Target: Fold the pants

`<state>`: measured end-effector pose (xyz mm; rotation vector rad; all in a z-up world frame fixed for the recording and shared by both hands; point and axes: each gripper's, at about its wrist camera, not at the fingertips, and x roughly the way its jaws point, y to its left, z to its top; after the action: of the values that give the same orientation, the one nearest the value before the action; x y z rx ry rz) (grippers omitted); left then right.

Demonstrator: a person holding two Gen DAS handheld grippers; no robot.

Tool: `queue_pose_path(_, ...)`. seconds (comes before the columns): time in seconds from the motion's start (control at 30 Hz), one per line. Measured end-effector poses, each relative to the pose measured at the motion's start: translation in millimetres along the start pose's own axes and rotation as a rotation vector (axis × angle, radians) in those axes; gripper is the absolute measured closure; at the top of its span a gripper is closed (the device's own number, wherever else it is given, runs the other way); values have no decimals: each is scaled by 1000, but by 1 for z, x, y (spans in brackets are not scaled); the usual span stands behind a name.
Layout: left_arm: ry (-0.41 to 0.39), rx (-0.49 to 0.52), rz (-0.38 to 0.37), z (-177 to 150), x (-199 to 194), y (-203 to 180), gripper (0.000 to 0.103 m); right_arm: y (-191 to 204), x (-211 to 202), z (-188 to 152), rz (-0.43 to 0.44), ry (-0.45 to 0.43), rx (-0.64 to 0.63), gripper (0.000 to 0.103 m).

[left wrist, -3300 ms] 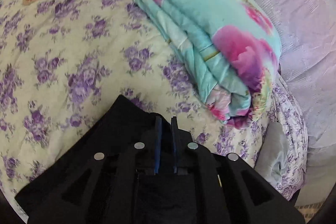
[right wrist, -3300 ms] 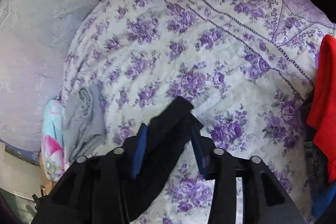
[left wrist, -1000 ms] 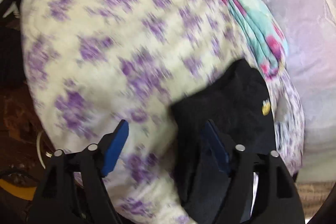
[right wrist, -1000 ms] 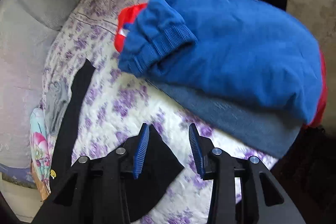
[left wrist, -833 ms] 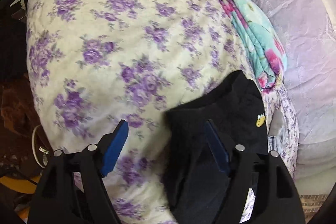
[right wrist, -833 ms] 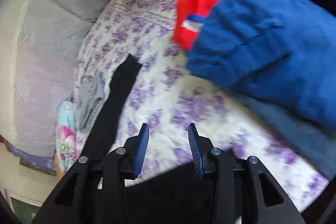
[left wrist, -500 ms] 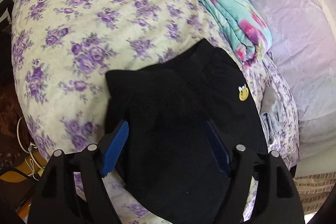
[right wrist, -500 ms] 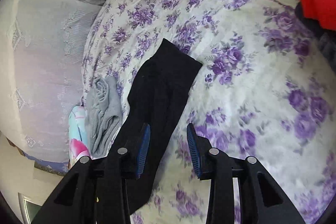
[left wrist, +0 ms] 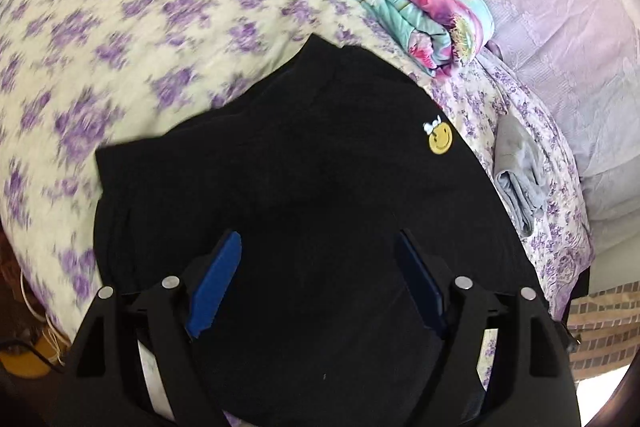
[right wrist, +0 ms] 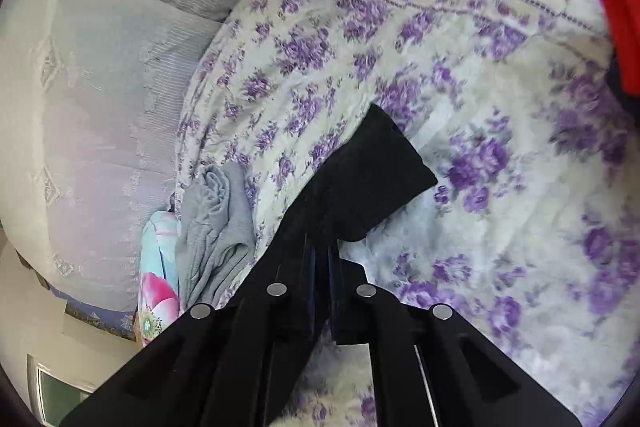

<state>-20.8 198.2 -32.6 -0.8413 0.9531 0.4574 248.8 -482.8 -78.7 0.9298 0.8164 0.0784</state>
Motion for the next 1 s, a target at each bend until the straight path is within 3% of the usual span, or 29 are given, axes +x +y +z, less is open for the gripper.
queue_pose_path(0.07,1,12,-3,17,11,-2,23,-15,-7,-2,-90,53,-20,98)
queue_pose_path(0.17,12,20,2,41,32,-5,23,-40,6,-7,-165,205,22,93)
queue_pose_path(0.23,15,38,15,56,45,-11,23,-39,-12,-8,-144,168,26,92)
queue_pose_path(0.37,-30,78,40,89,60,-22,23,-7,-58,-8,-179,29,-105,92)
queue_pose_path(0.47,-41,58,44,114,70,-15,23,29,-55,-16,-118,71,-222,92)
queue_pose_path(0.53,-33,35,29,126,76,-9,23,54,-45,-27,-66,110,-273,84)
queue_pose_path(0.57,-22,21,10,133,79,-5,23,66,-38,-32,-42,123,-293,63)
queue_pose_path(0.6,-18,16,-4,137,82,-3,23,79,-31,-37,-22,136,-319,49)
queue_pose_path(0.77,29,46,-36,154,100,-4,24,153,26,-66,79,288,-523,49)
queue_pose_path(0.87,83,49,-57,160,113,-2,41,197,67,-79,130,382,-682,49)
queue_pose_path(0.9,102,52,-81,161,116,-2,54,209,76,-84,143,403,-739,49)
queue_pose_path(0.97,113,77,-95,162,117,-6,59,231,98,-92,165,450,-874,49)
queue_pose_path(1.0,103,94,-90,163,114,-8,66,240,109,-96,169,476,-937,49)
